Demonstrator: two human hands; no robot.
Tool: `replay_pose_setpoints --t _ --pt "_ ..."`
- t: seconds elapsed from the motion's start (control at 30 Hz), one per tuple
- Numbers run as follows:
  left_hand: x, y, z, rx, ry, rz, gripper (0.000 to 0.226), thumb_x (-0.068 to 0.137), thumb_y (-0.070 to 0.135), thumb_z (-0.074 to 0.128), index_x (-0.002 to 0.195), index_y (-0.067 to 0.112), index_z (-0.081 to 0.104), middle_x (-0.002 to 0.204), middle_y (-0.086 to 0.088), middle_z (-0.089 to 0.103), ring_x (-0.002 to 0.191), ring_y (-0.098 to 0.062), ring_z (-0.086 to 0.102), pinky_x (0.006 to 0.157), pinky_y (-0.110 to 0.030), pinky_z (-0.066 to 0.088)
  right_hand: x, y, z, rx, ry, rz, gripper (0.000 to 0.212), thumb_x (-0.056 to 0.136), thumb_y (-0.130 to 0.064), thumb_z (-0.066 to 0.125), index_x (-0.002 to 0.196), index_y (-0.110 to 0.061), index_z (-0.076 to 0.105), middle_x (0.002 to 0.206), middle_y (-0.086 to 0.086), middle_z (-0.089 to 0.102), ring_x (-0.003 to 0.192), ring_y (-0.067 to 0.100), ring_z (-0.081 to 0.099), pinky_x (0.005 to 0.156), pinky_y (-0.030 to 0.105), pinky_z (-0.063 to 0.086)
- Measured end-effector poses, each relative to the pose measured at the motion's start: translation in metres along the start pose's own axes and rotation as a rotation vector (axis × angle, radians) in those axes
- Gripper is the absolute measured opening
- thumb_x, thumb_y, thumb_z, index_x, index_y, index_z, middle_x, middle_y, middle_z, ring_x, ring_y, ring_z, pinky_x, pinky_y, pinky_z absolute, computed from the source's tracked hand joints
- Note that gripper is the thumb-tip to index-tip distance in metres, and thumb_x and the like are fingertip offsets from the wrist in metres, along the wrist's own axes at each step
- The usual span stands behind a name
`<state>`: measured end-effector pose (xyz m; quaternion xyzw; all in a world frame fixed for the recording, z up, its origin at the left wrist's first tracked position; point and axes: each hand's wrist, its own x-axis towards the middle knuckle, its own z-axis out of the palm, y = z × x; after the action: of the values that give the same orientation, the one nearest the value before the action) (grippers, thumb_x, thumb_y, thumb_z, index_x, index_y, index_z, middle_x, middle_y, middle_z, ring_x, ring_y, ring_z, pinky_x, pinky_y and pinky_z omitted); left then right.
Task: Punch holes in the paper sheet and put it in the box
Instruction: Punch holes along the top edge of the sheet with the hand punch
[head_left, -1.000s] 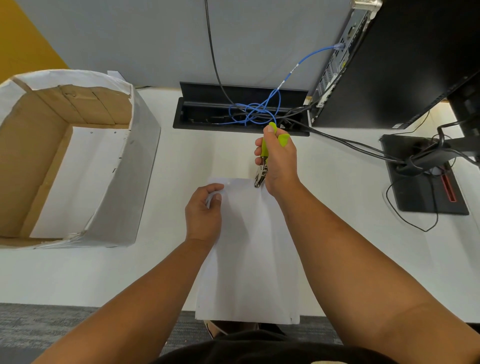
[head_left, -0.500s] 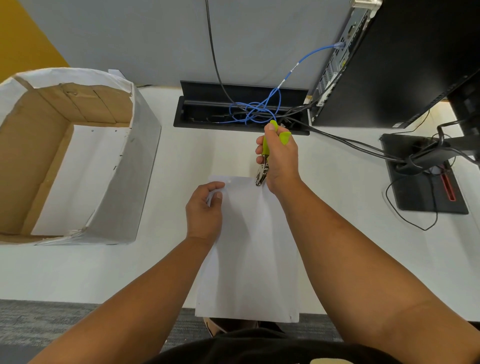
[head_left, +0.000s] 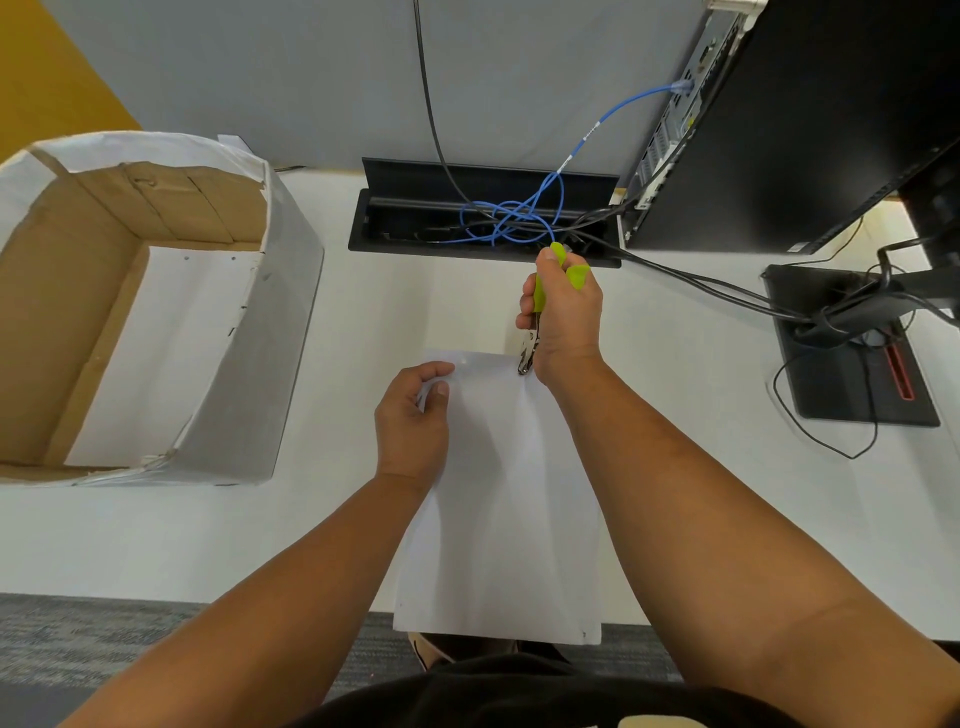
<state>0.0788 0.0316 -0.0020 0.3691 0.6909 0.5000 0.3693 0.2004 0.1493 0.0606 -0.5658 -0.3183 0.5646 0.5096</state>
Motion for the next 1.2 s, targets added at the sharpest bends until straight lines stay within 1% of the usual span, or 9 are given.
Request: replay_pose_setpoints --t 0.1,0.23,0.33,0.5,0.6,0.83,0.97,1.1,1.2 --pt "-0.001 0.0 0.0 -0.001 -0.003 -0.002 0.027 0.095 0.009 0.055 0.099 0.034 0.064 0.104 0.02 0.062 0.101 0.006 0.057 0.09 -0.009 0.042 -0.001 0.0 0.0 0.015 0.003 -0.012 0.014 0.099 -0.025 0.052 0.087 -0.023 0.059 0.067 0.003 0.056 0.054 0.013 0.048 0.049 0.027 0.046" --pt "0.0 0.0 -0.001 0.003 -0.008 -0.003 0.028 0.095 0.009 0.055 0.099 0.035 0.064 0.104 0.019 0.063 0.101 0.005 0.057 0.093 -0.012 0.043 -0.001 0.0 0.0 0.017 -0.006 -0.025 0.013 0.099 -0.026 0.053 0.088 -0.023 0.06 0.068 0.003 0.057 0.056 0.014 0.049 0.049 0.027 0.047" --pt "0.0 0.0 -0.002 0.007 -0.008 0.001 0.03 0.095 0.009 0.055 0.097 0.038 0.063 0.102 0.022 0.062 0.1 0.008 0.056 0.092 -0.012 0.042 0.0 -0.001 0.0 0.03 -0.022 -0.018 0.012 0.099 -0.028 0.054 0.09 -0.024 0.061 0.071 0.005 0.058 0.058 0.015 0.051 0.05 0.028 0.049" --pt "0.0 -0.001 -0.003 0.016 -0.008 0.004 0.029 0.095 0.01 0.055 0.097 0.038 0.062 0.102 0.022 0.062 0.099 0.009 0.056 0.089 -0.009 0.041 0.001 0.0 0.0 0.014 -0.032 -0.024 0.012 0.099 -0.029 0.054 0.091 -0.022 0.062 0.071 0.004 0.059 0.059 0.015 0.052 0.05 0.028 0.05" --pt "0.0 -0.001 -0.003 0.013 -0.009 0.009 0.03 0.095 0.009 0.056 0.097 0.038 0.062 0.102 0.021 0.062 0.1 0.007 0.057 0.09 -0.009 0.041 0.001 0.001 0.001 -0.004 -0.025 -0.035 0.014 0.099 -0.027 0.053 0.089 -0.022 0.061 0.069 0.003 0.058 0.057 0.014 0.05 0.049 0.028 0.049" --pt "0.0 -0.002 -0.002 0.005 -0.01 0.014 0.033 0.094 0.009 0.056 0.095 0.041 0.062 0.103 0.021 0.063 0.101 0.006 0.057 0.093 -0.012 0.042 0.002 0.003 0.002 0.024 -0.022 -0.057 0.016 0.099 -0.025 0.052 0.086 -0.019 0.059 0.063 0.002 0.053 0.051 0.013 0.044 0.045 0.025 0.042" --pt "0.0 0.0 -0.001 -0.005 -0.013 0.01 0.034 0.094 0.008 0.056 0.094 0.041 0.062 0.103 0.021 0.063 0.101 0.007 0.057 0.09 -0.008 0.041 0.003 0.005 0.001 0.057 -0.018 -0.051 0.016 0.099 -0.023 0.053 0.085 -0.016 0.057 0.062 0.003 0.051 0.048 0.014 0.042 0.045 0.024 0.035" --pt "-0.001 -0.001 0.0 -0.007 -0.015 0.001 0.035 0.094 0.007 0.056 0.093 0.042 0.062 0.102 0.021 0.063 0.099 0.009 0.056 0.088 -0.008 0.041 0.003 0.007 -0.001 0.065 -0.011 -0.041 0.017 0.099 -0.023 0.052 0.084 -0.016 0.056 0.061 0.002 0.051 0.049 0.013 0.041 0.045 0.024 0.033" --pt "-0.002 -0.002 0.0 -0.004 -0.026 0.002 0.035 0.094 0.007 0.055 0.093 0.041 0.062 0.103 0.021 0.063 0.098 0.01 0.056 0.088 -0.005 0.041 0.003 0.01 -0.002 0.073 -0.002 -0.027 0.02 0.099 -0.023 0.052 0.08 -0.018 0.054 0.061 0.002 0.05 0.049 0.014 0.04 0.046 0.024 0.031"
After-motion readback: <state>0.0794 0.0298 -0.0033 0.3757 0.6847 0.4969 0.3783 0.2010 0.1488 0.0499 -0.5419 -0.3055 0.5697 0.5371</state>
